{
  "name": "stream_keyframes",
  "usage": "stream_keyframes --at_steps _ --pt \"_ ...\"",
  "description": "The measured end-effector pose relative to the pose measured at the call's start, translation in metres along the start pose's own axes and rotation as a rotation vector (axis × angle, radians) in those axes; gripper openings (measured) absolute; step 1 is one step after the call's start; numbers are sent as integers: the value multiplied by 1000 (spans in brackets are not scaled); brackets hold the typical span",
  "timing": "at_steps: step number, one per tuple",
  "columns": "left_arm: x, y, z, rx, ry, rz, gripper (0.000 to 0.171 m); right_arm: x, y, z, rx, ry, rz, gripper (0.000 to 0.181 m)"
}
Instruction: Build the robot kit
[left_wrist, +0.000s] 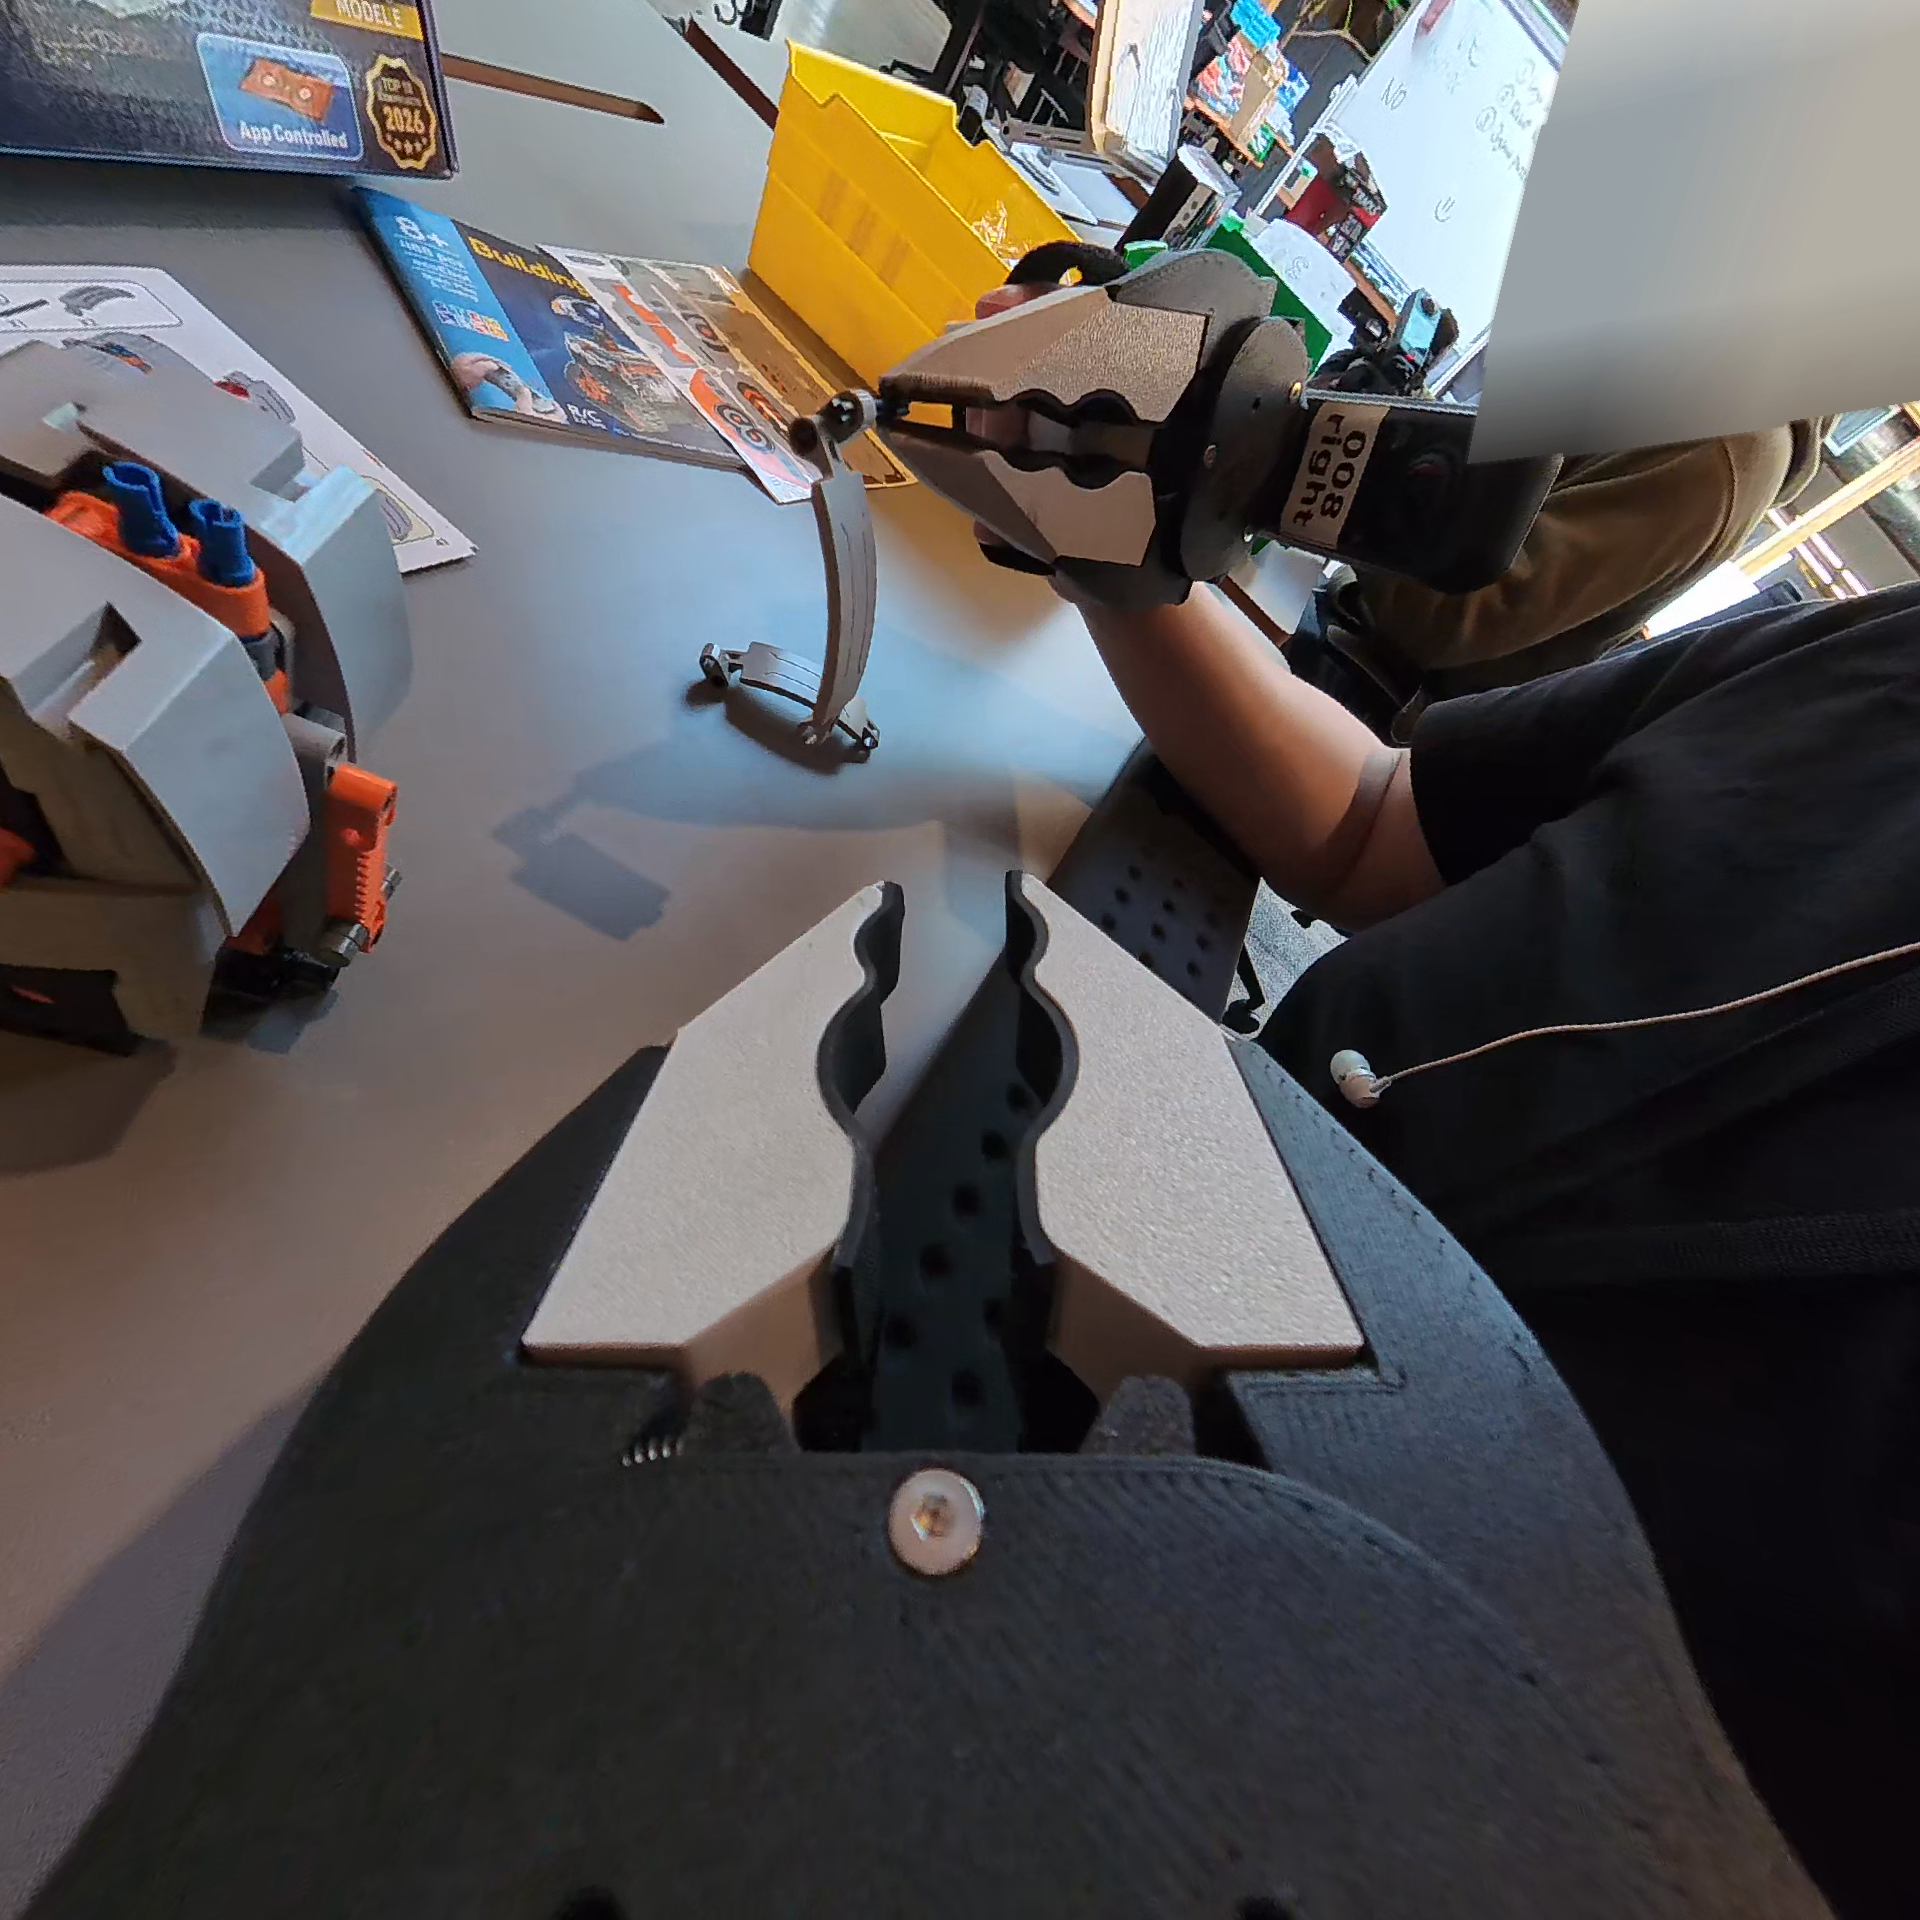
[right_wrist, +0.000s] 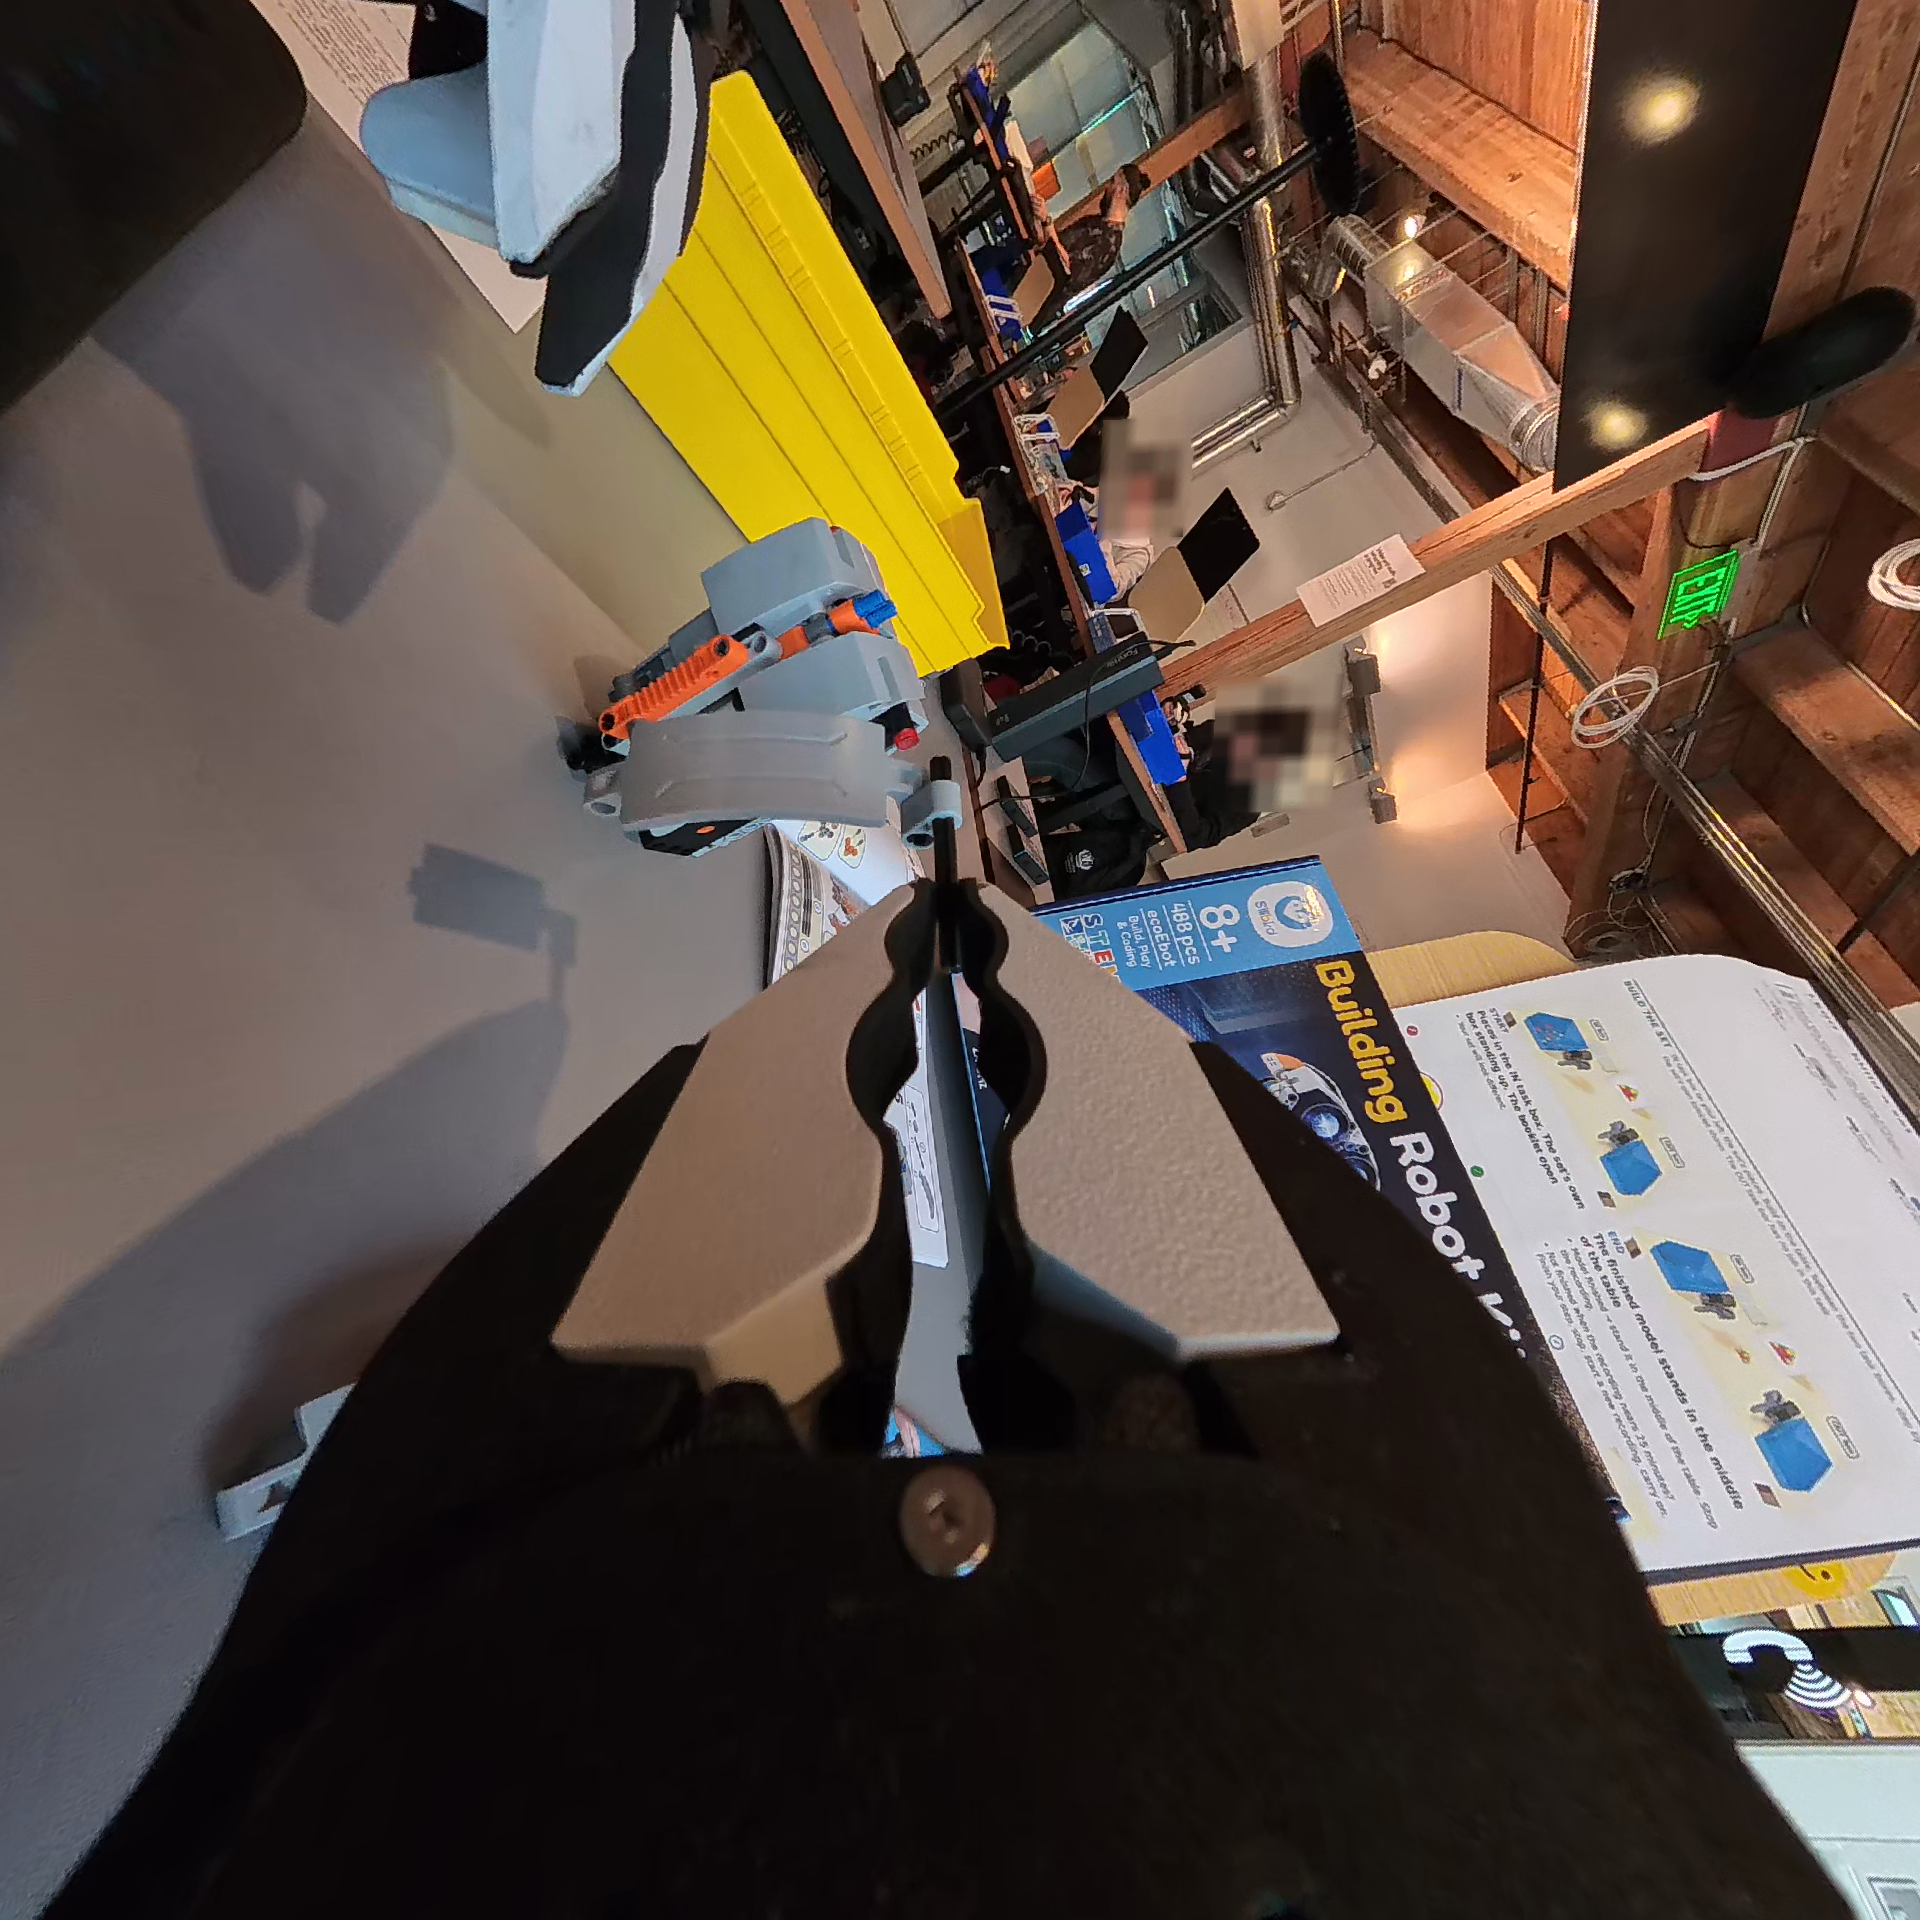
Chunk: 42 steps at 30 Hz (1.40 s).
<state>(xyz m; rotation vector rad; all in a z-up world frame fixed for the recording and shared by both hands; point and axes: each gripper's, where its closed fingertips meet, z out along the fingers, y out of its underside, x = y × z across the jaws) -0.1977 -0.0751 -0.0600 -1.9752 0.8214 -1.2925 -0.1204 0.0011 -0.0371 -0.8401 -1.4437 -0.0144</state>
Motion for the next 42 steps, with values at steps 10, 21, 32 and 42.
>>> stream_keyframes --at_steps 10,21,32,42 --pt "0 1 1 -3 5 -5 18 1 0 -1 -2 4 -5 2" --pt "0 1 1 -2 5 -5 18 0 0 -1 -2 3 -10 2" --pt "-2 0 3 15 5 -24 19 0 -8 -1 23 7 -9 2" --pt "-9 -26 4 218 71 -159 31 -27 -46 17 152 -61 59 2"
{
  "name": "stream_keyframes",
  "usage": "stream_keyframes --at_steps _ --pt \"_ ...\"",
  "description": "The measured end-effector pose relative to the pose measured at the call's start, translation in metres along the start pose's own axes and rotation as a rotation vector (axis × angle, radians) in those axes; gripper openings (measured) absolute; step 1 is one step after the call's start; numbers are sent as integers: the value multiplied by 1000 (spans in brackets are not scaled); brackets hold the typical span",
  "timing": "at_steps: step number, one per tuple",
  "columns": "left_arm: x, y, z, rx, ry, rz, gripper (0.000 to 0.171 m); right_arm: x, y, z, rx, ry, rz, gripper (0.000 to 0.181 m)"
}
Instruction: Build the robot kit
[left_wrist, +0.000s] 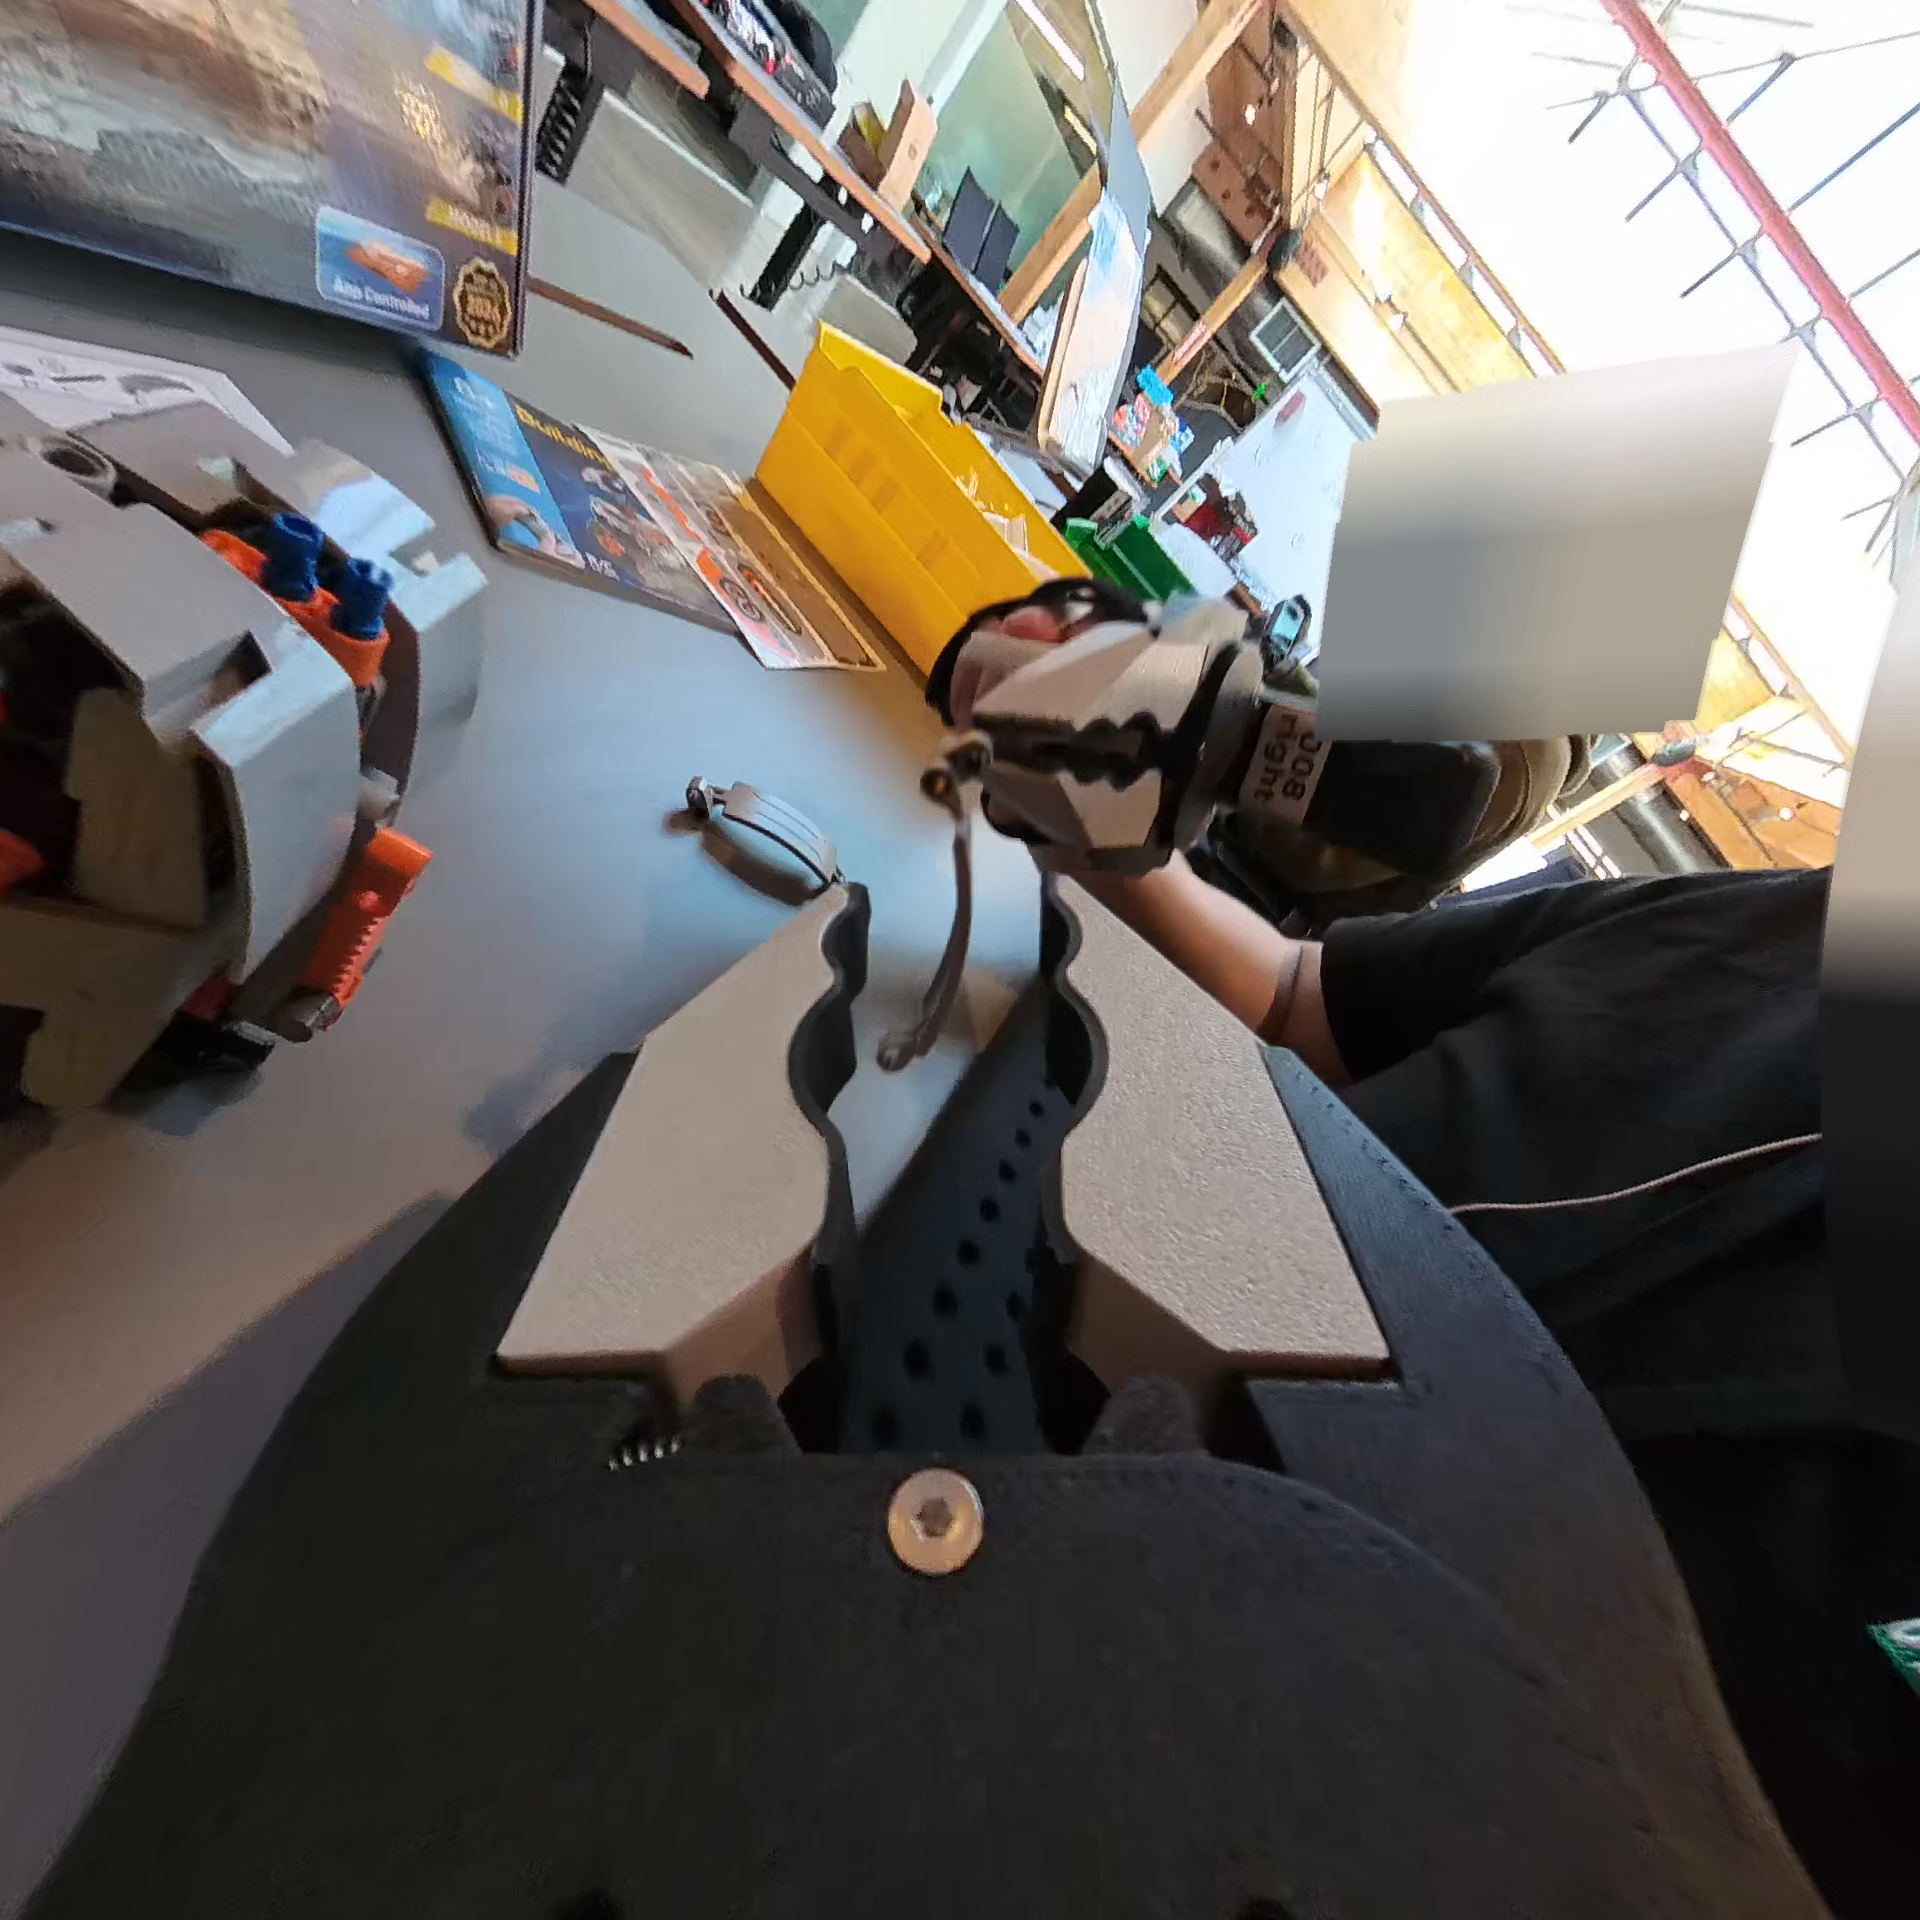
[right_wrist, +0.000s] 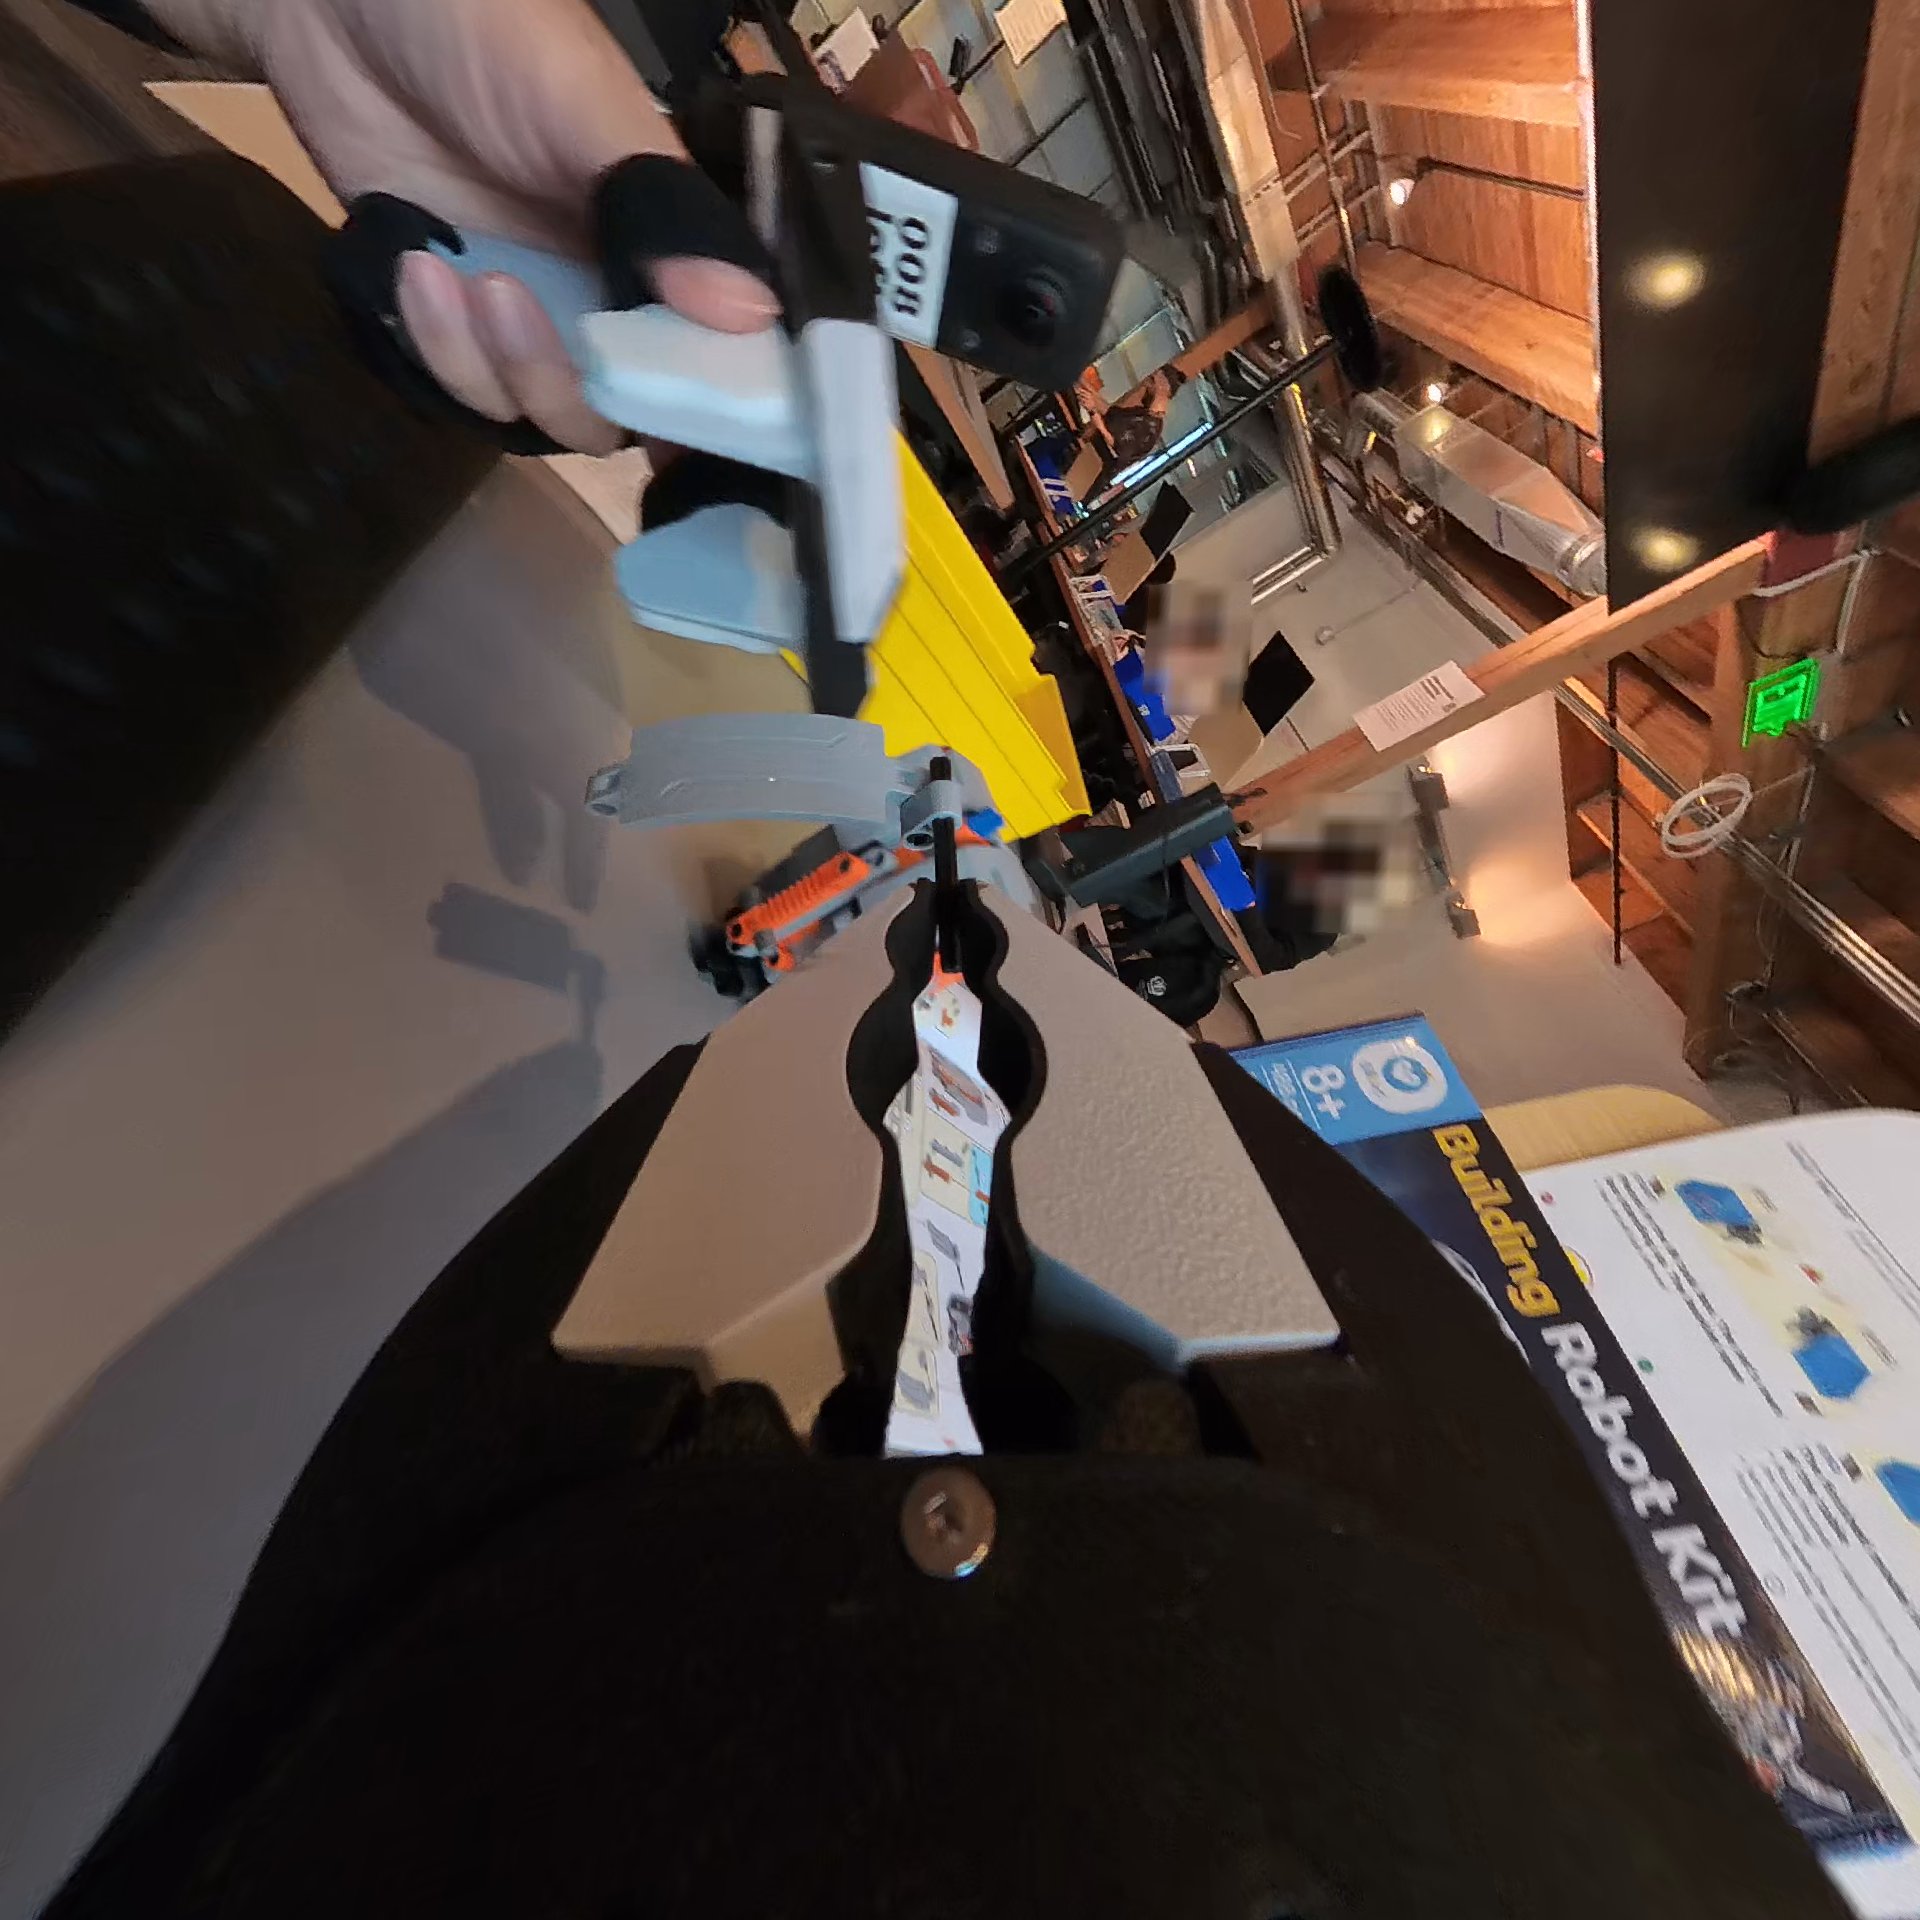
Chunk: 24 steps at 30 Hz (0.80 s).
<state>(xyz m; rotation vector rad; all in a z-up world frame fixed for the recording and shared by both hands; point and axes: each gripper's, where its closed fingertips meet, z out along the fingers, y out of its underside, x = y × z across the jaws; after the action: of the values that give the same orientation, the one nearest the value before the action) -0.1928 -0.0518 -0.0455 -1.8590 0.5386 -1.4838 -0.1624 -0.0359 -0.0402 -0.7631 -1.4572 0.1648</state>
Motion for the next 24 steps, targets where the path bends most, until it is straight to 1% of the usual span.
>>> stream_keyframes --at_steps 5,8,9,11,13,15,17,19,21,24 --pt "3 -2 -1 37 54 -43 30 -16 -5 11 20 -43 -11 2" --pt "-2 1 -1 39 47 -56 30 -18 -5 14 26 -44 -16 2" --pt "-5 2 -1 38 36 -62 31 -18 -5 14 30 -43 -13 2" --pt "-11 5 -1 34 13 -68 37 -19 -6 14 33 -44 -15 2" --pt "-12 7 1 23 22 -79 40 -22 -7 15 39 -50 -26 2" --pt "-9 8 3 25 57 -102 36 -25 -10 16 48 -58 -31 2" --pt "-3 8 4 32 118 -131 22 -28 -11 17 53 -67 -40 2" --pt "-4 10 4 34 129 -153 16 -29 -13 18 55 -65 -53 2" --pt "-6 10 2 43 134 -169 15 -30 -12 19 50 -56 -70 2" --pt "-8 11 -1 46 139 -203 21 -26 -10 21 30 -19 -101 2"
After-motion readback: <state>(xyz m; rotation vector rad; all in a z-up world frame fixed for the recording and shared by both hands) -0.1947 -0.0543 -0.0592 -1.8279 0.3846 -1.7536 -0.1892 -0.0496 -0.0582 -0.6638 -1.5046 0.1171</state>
